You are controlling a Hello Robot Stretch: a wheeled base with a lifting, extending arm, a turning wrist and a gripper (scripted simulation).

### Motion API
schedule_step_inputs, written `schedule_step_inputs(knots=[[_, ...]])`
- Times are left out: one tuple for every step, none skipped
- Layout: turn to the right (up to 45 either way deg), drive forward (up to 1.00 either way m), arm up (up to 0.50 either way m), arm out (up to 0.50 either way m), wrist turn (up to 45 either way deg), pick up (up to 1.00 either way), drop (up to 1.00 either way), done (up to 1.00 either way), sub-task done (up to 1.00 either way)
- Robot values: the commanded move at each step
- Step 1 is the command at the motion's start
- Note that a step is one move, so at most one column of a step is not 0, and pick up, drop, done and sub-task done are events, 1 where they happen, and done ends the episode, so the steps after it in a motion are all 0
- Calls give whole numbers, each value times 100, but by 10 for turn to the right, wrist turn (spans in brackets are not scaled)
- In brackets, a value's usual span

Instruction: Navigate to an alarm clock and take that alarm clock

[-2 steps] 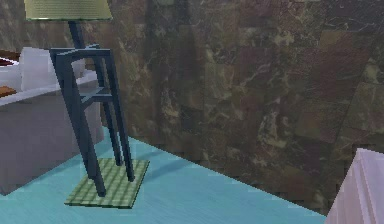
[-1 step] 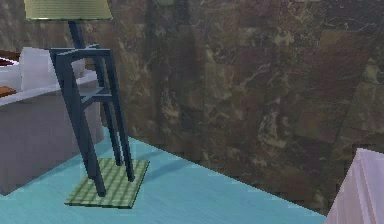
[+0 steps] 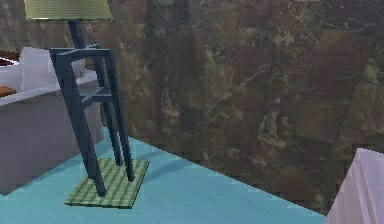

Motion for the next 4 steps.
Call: schedule_step_inputs(knots=[[0, 0, 0, 0, 450, 0, 0, 0, 0], [0, 0, 0, 0, 450, 0, 0, 0, 0], [0, 0, 0, 0, 450, 0, 0, 0, 0], [0, 0, 0, 0, 300, 0, 0, 0, 0]])
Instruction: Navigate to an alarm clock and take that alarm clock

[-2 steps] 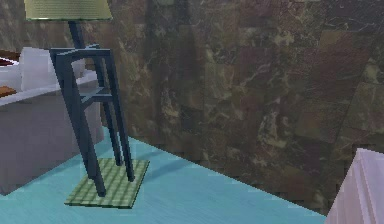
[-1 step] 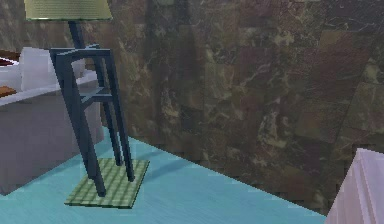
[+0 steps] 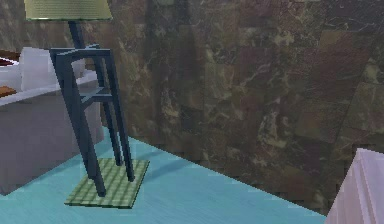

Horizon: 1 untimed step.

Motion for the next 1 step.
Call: schedule_step_inputs(knots=[[0, 0, -30, 0, 0, 0, 0, 0, 0]])
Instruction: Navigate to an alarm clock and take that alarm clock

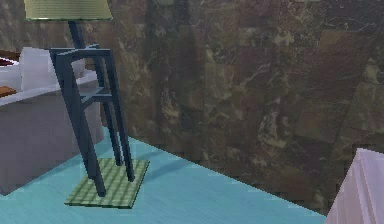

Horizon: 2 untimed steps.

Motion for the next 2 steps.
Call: schedule_step_inputs(knots=[[0, 0, 0, 0, 0, 100, 0, 0, 0], [0, 0, 10, 0, 0, 0, 0, 0, 0]])
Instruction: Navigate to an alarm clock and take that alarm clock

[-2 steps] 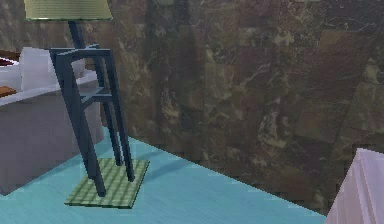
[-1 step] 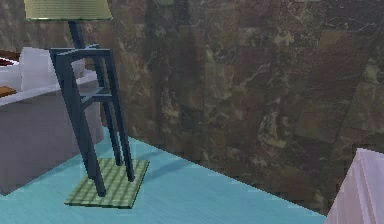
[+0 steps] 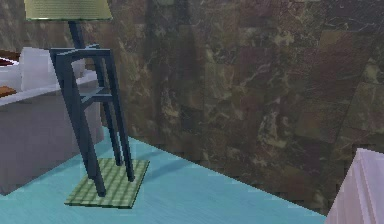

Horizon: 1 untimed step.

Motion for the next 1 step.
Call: schedule_step_inputs(knots=[[0, 0, 0, 0, 0, 0, 0, 100, 0]])
